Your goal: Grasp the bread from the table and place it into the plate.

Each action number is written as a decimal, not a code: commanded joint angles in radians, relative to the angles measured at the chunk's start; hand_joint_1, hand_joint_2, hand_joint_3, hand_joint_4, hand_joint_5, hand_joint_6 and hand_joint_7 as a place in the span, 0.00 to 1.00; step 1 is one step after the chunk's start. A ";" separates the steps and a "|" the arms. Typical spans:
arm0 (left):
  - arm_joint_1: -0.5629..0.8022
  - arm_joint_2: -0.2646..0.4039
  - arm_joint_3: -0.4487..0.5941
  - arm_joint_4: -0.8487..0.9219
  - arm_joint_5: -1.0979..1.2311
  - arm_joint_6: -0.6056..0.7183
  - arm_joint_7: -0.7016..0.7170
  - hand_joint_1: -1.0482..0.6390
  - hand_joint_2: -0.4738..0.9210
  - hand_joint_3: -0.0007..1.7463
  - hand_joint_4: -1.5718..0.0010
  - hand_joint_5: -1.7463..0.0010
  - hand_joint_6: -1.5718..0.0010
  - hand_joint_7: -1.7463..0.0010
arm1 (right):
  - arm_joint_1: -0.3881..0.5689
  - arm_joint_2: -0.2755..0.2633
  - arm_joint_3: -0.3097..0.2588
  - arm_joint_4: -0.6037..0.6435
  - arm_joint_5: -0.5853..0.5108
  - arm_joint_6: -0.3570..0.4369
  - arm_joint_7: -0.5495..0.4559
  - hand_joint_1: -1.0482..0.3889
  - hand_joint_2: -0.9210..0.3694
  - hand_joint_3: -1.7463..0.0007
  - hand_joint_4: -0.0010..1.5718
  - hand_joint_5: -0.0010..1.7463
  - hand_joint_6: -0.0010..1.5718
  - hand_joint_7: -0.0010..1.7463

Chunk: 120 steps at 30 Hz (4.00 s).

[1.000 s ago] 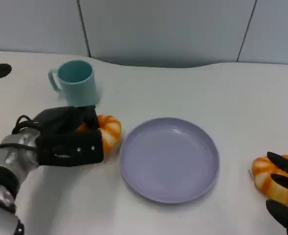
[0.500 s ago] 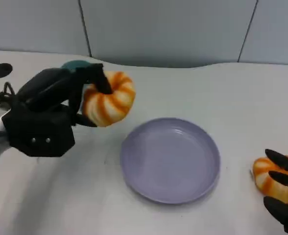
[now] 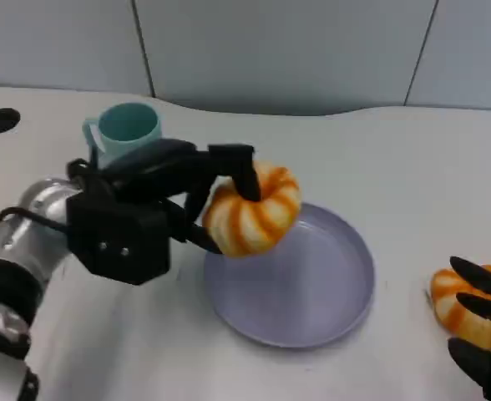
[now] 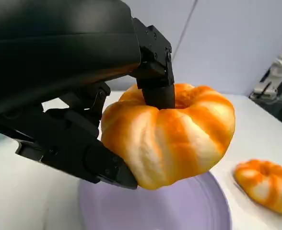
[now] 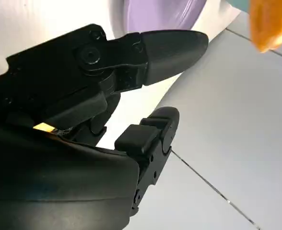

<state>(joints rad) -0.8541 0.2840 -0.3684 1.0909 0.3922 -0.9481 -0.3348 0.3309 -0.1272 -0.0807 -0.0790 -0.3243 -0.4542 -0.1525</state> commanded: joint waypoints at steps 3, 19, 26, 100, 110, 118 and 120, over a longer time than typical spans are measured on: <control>-0.046 -0.032 -0.066 0.069 0.127 0.036 0.104 0.49 1.00 0.09 0.51 0.00 0.68 0.00 | 0.015 -0.004 -0.003 -0.010 0.005 -0.002 -0.007 0.49 0.00 0.82 0.54 0.00 0.44 0.00; -0.144 -0.078 -0.172 0.139 0.260 0.084 0.157 0.37 0.99 0.04 0.78 0.07 0.81 0.17 | 0.020 -0.001 0.001 -0.023 -0.005 0.008 -0.010 0.49 0.00 0.82 0.54 0.00 0.44 0.00; -0.184 -0.074 -0.179 0.141 0.242 0.056 0.048 0.26 1.00 0.02 0.84 0.64 0.68 0.90 | 0.018 -0.001 0.002 -0.016 -0.002 0.001 -0.013 0.49 0.00 0.82 0.55 0.00 0.44 0.00; 0.622 0.159 0.250 -0.667 -0.329 0.943 -0.308 0.24 1.00 0.19 0.53 0.11 0.53 0.26 | 0.012 -0.042 -0.032 0.046 0.034 -0.048 0.006 0.49 0.00 0.81 0.57 0.01 0.44 0.00; 0.666 0.174 0.253 -0.660 -0.351 0.873 -0.331 0.25 1.00 0.21 0.52 0.14 0.53 0.29 | 0.075 -0.028 -0.010 0.012 0.046 -0.058 0.018 0.48 0.00 0.82 0.55 0.00 0.44 0.00; 0.659 0.174 0.252 -0.610 -0.360 0.812 -0.348 0.26 1.00 0.22 0.53 0.10 0.49 0.34 | 0.067 -0.025 -0.001 0.026 0.044 -0.047 0.021 0.49 0.00 0.82 0.56 0.00 0.44 0.00; 0.655 0.176 0.241 -0.625 -0.332 0.848 -0.322 0.25 1.00 0.22 0.54 0.11 0.50 0.34 | 0.060 -0.026 -0.001 0.024 0.044 -0.033 0.024 0.49 0.00 0.82 0.55 0.00 0.44 0.00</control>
<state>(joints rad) -0.1908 0.4460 -0.1196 0.4610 0.0377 -0.1266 -0.6661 0.3995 -0.1457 -0.0777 -0.0547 -0.2851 -0.5027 -0.1330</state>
